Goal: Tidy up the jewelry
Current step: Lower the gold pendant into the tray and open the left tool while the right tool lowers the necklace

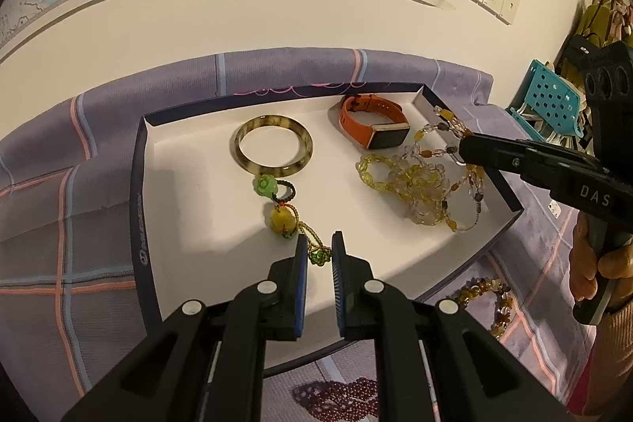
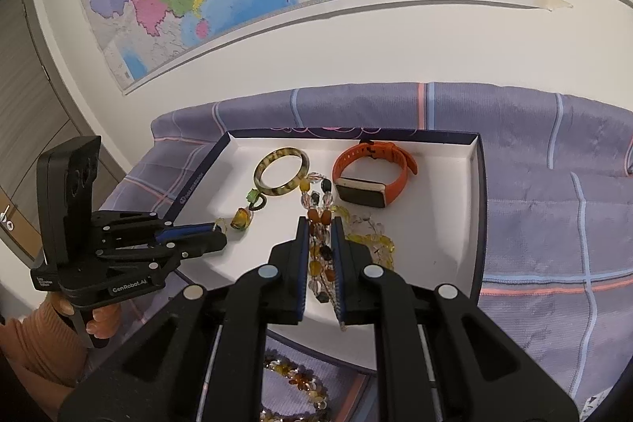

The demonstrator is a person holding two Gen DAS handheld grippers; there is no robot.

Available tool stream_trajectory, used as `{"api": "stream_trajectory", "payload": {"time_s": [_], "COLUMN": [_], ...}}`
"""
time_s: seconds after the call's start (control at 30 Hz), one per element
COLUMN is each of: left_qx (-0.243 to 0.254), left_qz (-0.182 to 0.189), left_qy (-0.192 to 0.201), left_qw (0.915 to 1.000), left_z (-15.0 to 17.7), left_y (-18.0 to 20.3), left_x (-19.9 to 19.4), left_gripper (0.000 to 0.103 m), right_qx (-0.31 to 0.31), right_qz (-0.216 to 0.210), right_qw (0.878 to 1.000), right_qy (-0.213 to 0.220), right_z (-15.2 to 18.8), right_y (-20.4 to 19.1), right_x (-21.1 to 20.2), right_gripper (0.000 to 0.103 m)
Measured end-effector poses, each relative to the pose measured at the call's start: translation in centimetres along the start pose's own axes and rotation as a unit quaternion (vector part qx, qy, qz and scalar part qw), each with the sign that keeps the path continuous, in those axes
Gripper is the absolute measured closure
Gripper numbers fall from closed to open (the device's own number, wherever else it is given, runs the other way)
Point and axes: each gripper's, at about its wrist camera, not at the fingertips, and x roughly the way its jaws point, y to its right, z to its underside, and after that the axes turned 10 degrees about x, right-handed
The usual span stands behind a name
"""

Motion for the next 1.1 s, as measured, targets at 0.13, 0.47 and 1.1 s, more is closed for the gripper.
{"api": "stream_trajectory", "payload": {"time_s": [0.13,0.47,1.1], "left_qx": [-0.001,-0.006,-0.009], "left_qz": [-0.001,-0.006,-0.01], "left_qy": [-0.003,-0.015,-0.024], "left_qw": [1.0,0.9999,0.9996], "left_z": [0.0,0.1,0.2], "left_y": [-0.1,-0.4,-0.6], "left_x": [0.2,1.1,1.7], "left_gripper": [0.093,0.092,0.092], "right_qx": [0.002,0.008,0.018], "right_qz": [0.001,0.004,0.003], "right_qw": [1.0,1.0,0.999], "right_qy": [-0.003,-0.015,-0.029], "right_z": [0.0,0.3,0.1], "right_y": [0.1,0.7,1.0], "right_x": [0.4,1.5,3.4], "right_gripper": [0.092,0.092,0.092]}}
